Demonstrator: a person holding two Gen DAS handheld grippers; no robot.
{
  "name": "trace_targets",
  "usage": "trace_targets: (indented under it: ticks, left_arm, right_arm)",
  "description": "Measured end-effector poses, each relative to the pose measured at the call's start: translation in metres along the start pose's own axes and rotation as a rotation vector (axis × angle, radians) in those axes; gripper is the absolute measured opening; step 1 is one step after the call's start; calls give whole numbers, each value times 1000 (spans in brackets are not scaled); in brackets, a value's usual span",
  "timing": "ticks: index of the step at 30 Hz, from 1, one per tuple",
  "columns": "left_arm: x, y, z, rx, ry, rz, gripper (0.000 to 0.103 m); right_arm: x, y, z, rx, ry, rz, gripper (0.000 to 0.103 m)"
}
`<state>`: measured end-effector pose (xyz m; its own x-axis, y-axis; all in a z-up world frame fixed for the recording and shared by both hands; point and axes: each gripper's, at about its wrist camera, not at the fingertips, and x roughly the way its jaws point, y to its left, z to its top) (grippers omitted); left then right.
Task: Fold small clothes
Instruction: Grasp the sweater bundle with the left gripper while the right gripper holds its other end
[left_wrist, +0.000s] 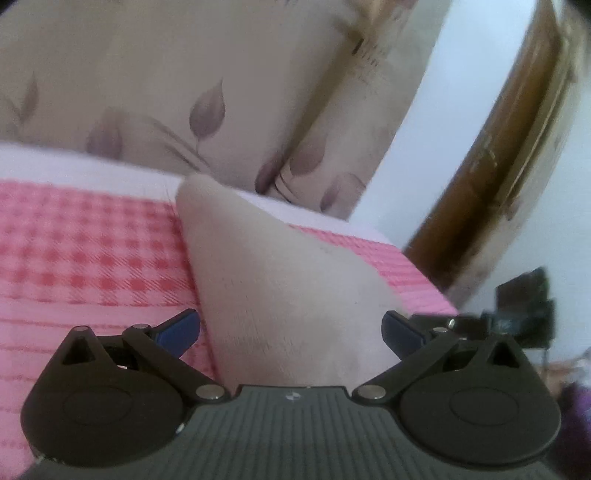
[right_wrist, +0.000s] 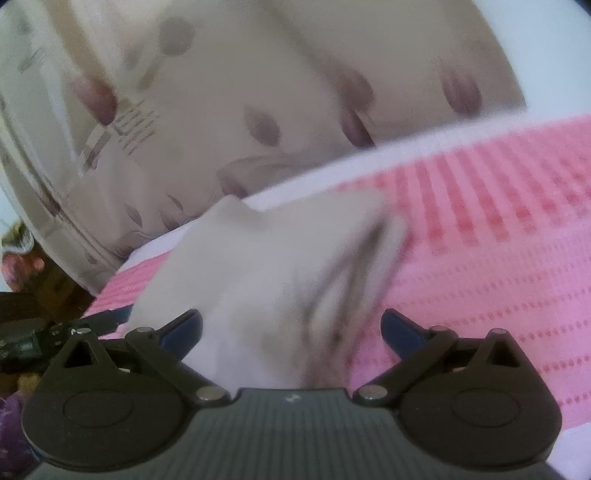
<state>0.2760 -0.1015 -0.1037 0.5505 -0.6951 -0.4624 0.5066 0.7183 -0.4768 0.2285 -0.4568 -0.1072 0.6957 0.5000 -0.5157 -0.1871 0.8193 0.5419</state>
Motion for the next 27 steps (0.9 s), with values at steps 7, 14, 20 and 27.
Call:
trace_targets:
  ticks: [7,14,20,27]
  left_arm:
    - [40,33,9,-74,141,-128,95]
    - [63,52,15,-114,201,-289,101]
    - [77,51,22,-103,230,-327,101]
    - [80,44,20,-95,197,-230,74]
  right_arm:
    - [14,-22,17,59,159,132,103]
    - [34,-30,29,98,233,277,103]
    - [49,-24,33,73,182,317,103]
    - [62,1,26,-36,146,255,93]
